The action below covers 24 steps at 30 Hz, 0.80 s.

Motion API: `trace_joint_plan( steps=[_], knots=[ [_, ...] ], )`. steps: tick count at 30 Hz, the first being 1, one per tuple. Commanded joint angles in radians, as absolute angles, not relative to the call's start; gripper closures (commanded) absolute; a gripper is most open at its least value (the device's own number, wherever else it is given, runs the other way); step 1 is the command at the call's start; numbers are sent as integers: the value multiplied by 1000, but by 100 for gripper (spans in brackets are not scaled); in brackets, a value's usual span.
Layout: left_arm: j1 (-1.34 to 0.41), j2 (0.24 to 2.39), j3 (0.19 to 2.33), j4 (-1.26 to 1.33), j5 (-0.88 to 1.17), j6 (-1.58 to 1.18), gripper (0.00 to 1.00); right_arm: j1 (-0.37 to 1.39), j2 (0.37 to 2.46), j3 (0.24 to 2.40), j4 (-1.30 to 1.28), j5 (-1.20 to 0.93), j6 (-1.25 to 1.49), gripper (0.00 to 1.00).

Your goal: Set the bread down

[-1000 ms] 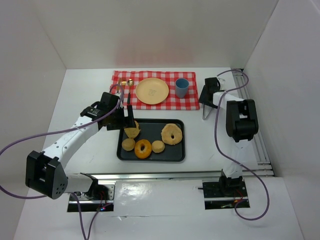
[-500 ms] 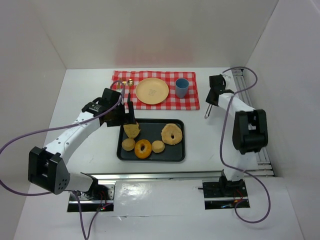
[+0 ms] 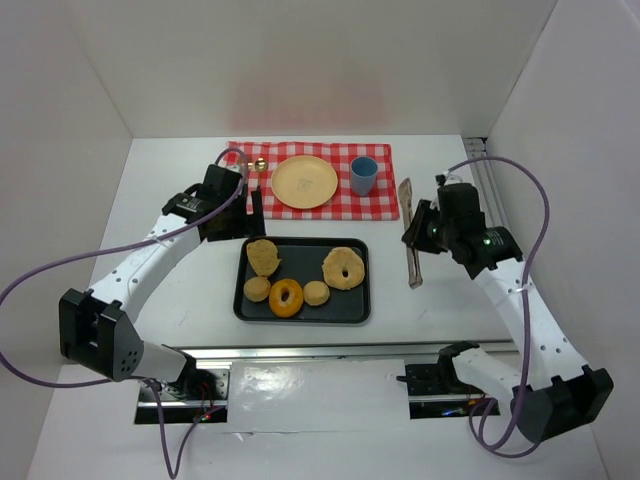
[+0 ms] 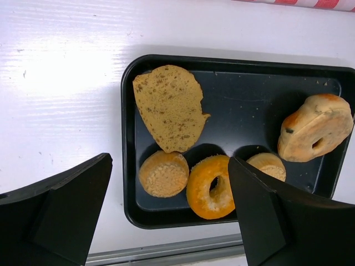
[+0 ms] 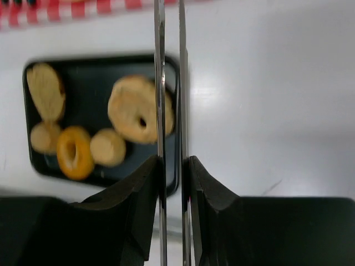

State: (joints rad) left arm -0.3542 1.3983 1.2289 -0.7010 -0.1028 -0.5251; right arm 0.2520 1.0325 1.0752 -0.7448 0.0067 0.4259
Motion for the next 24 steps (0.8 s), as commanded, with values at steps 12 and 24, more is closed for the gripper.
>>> trace_joint_plan(
  steps=[12,24],
  knots=[
    [-351,1333,1233,-715,-122,-548,1,442,1026,1071,-1043,-249,359,53],
    [-351,1293,1235,-736,-115,-546,1,488,1160,1098,-977,-161,310,49]
  ],
)
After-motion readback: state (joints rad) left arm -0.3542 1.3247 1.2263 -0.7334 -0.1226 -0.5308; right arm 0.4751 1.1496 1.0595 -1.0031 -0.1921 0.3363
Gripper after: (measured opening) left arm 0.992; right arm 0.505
